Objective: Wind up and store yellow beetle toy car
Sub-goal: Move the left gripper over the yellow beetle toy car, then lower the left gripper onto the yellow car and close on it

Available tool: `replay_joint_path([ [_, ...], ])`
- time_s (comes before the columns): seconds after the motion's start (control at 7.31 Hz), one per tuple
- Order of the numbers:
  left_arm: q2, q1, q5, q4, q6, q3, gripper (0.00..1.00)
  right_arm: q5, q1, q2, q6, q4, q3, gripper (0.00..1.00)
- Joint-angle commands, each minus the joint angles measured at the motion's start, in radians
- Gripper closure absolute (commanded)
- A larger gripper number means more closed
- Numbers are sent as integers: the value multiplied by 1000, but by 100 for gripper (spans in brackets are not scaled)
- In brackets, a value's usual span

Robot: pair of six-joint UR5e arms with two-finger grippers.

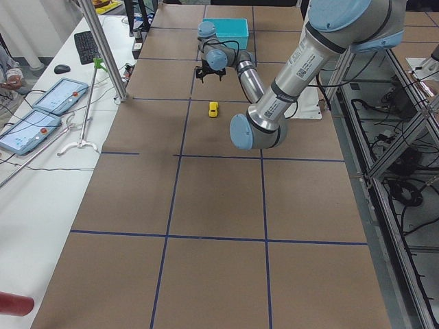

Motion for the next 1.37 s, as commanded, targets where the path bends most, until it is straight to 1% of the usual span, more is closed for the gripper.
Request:
replay_joint_path([
  [0.0,53,24,74,23,103,13,0,2,8,-2,0,-1,2,0],
  [0.14,61,24,94,23,103,41,0,2,15,-3,0,-3,10,0],
  [0.27,61,41,96,25,100,99,0,2,15,-3,0,-1,11,0],
  [0.41,58,47,93,28,95,123,0,2,15,-3,0,-1,11,0],
  [0.68,57,73,99,26,90,128,0,2,15,-3,0,0,13,0],
  [0.82,54,75,154,25,87,131,1,2,15,-3,0,-1,14,0],
  [1.09,52,87,172,-6,54,135,1,2,15,0,0,0,14,0],
  [1.23,52,87,195,-33,49,138,4,2,15,1,0,-1,14,0],
])
